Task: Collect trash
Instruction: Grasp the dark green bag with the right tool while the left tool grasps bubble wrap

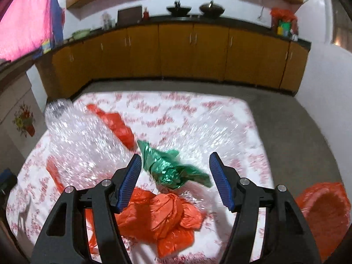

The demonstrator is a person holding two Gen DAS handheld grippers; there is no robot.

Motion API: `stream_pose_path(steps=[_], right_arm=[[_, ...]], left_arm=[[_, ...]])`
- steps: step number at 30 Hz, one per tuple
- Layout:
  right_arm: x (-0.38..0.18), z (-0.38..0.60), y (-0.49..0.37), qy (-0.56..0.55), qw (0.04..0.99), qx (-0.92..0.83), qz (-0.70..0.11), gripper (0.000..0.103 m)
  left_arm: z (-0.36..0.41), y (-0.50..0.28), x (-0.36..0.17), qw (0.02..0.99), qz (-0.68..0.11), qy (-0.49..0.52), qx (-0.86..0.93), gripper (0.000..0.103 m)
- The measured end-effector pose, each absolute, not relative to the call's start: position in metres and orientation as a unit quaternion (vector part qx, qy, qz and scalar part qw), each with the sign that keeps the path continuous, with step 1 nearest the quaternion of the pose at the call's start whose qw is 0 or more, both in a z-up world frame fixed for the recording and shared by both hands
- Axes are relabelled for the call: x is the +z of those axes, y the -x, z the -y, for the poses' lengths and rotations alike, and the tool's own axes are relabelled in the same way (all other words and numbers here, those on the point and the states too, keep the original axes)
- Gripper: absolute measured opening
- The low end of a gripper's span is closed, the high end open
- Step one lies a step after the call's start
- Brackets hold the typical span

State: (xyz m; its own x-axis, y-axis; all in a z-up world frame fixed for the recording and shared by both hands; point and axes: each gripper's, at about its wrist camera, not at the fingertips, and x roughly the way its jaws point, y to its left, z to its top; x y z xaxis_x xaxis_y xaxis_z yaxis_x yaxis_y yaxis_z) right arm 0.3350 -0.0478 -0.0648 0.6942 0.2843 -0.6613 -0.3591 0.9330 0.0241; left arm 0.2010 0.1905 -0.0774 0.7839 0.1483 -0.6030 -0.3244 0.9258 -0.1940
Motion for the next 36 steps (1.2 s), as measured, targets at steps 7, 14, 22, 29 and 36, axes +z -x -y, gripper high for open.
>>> stream_pose_path(steps=[7,14,22,29,36], right_arm=[[-0.087,0.036,-0.338,0.085,0.903,0.186,-0.378,0.064],[-0.094,0.032,-0.339,0.092,0.894,0.195,-0.392,0.036],[-0.082,0.039,-0.322,0.085,0.903,0.202,-0.371,0.033],[-0.076,0.046,-0.307,0.101,0.908,0.196,-0.357,0.033],[-0.076,0.052,-0.303,0.101,0.91,0.188,-0.355,0.033]], left_arm=[[-0.2,-0.228,-0.074,0.933,-0.302,0.154,0.119,0.071],[-0.192,-0.262,-0.071,0.93,-0.317,0.166,0.089,0.071],[-0.182,-0.304,-0.085,0.915,-0.356,0.178,0.06,0.07],[-0.186,-0.33,-0.098,0.904,-0.379,0.187,0.061,0.055],[-0.187,-0.331,-0.093,0.908,-0.367,0.199,0.044,0.012]])
